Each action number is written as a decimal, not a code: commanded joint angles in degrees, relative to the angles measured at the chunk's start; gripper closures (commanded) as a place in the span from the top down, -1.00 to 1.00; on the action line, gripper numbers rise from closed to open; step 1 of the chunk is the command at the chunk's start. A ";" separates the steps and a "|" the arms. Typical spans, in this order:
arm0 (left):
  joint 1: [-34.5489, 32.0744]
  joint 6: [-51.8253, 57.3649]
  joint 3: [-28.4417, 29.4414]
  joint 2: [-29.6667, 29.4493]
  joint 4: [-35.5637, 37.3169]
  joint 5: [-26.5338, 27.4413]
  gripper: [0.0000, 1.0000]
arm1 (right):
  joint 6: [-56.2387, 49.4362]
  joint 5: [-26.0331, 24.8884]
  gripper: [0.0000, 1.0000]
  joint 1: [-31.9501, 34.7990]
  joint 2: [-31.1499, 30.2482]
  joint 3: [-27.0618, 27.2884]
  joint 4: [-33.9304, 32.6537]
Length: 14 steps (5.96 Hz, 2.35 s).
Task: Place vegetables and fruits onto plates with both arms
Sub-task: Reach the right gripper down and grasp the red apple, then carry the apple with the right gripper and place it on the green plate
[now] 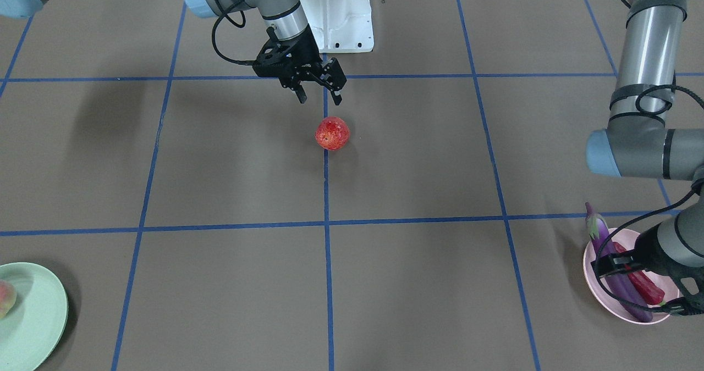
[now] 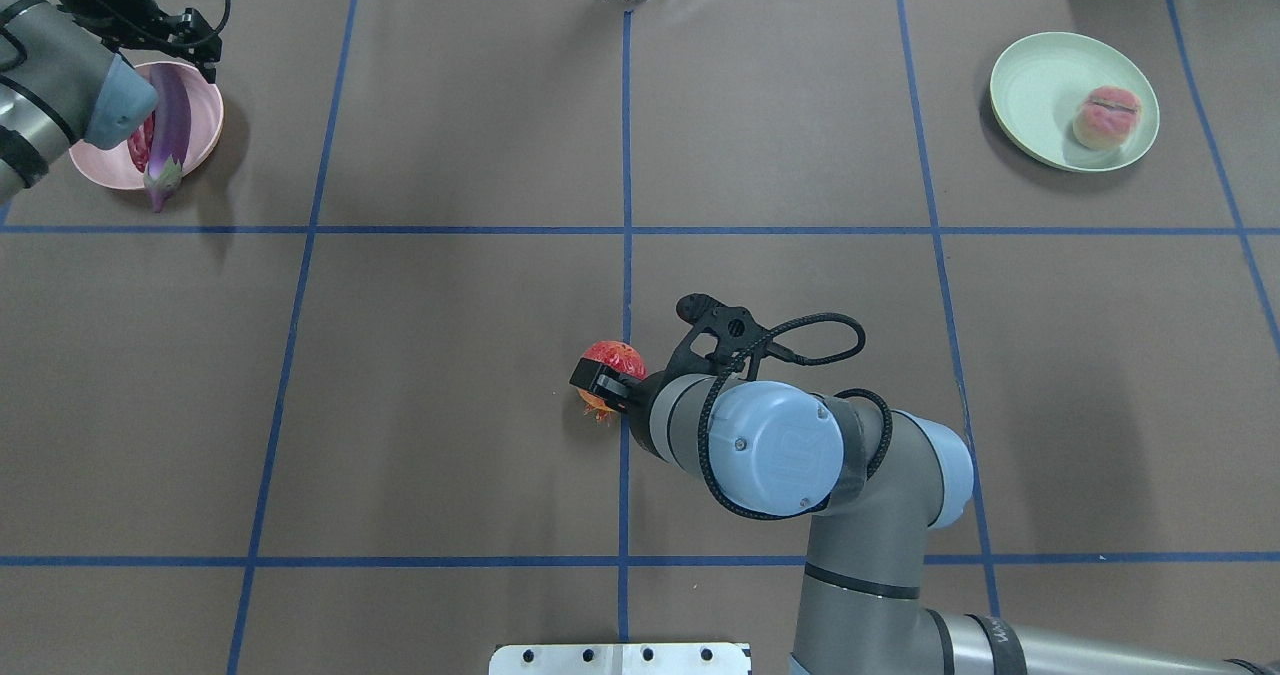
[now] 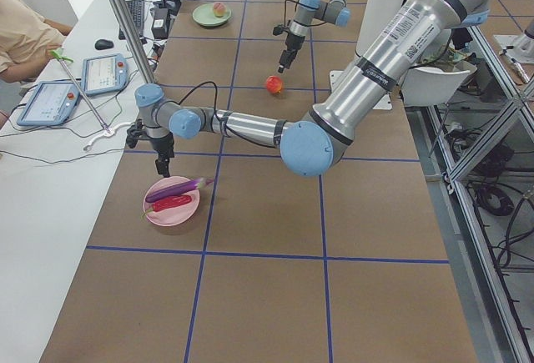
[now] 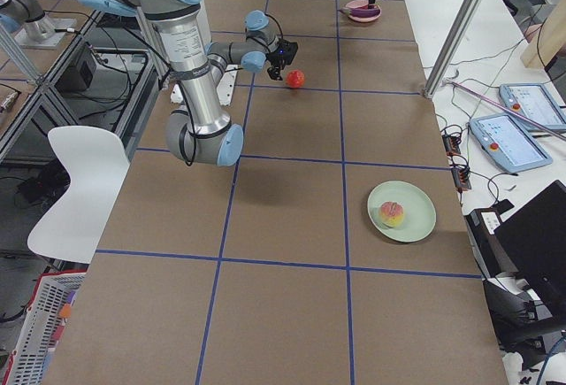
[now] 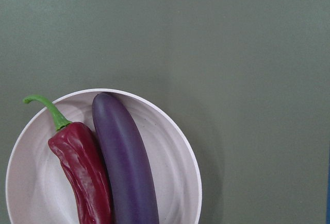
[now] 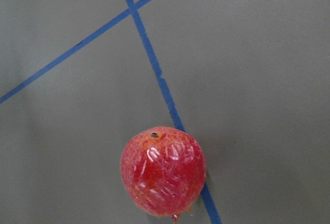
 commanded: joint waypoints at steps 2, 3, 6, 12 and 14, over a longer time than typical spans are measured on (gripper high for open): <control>0.06 0.09 0.00 0.03 -0.09 0.23 1.00 | -0.60 -4.56 1.00 -0.06 1.86 -5.61 0.81; 0.06 0.00 -0.09 0.03 -0.09 0.31 1.00 | -0.43 -4.94 1.00 -0.06 3.69 -8.24 2.99; 0.15 0.00 -0.09 0.03 0.00 0.31 1.00 | -0.34 -4.94 1.00 0.30 4.24 -12.04 7.15; 0.24 -1.83 -1.67 -0.40 0.62 0.05 1.00 | 3.27 1.33 -1.00 10.17 3.37 -10.47 6.36; 0.94 -5.70 -3.42 -0.67 0.70 -0.04 1.00 | -8.09 7.26 -1.00 23.17 -1.44 -11.60 6.36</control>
